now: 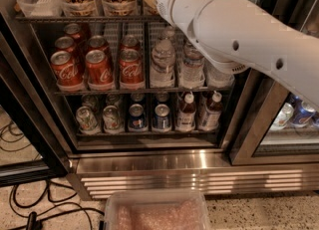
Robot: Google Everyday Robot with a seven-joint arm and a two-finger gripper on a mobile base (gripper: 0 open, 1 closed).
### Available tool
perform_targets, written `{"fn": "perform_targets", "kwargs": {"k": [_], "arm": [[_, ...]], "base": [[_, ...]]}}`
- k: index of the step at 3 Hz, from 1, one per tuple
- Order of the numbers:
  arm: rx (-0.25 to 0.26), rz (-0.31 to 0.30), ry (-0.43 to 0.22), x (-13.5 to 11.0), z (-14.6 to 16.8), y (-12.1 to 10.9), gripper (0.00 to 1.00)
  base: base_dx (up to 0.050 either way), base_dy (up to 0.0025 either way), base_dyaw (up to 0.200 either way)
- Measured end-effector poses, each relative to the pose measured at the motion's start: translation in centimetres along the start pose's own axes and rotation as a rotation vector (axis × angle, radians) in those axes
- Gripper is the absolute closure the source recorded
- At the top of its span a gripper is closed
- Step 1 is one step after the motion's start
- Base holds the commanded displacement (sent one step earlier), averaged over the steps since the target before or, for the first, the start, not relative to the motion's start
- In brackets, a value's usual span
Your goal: Pick orange can from top shelf of fridge
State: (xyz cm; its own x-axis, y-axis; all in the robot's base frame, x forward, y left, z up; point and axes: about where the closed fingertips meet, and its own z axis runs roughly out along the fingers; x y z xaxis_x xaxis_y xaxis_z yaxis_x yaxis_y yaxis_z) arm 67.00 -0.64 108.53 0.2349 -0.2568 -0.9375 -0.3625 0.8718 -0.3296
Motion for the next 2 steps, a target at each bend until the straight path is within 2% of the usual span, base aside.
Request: {"fn": "perform_targets", "kwargs": {"k": [1, 2], "arm": [[-0.009, 0.049, -0.006, -1.1, -0.9, 0.1, 1.00], [-0.019, 0.108, -0.042, -3.8, -2.0, -0.2, 1.00]], "base": [[0.000, 0.00000, 0.000], [0.000, 0.00000, 0.000]]}}
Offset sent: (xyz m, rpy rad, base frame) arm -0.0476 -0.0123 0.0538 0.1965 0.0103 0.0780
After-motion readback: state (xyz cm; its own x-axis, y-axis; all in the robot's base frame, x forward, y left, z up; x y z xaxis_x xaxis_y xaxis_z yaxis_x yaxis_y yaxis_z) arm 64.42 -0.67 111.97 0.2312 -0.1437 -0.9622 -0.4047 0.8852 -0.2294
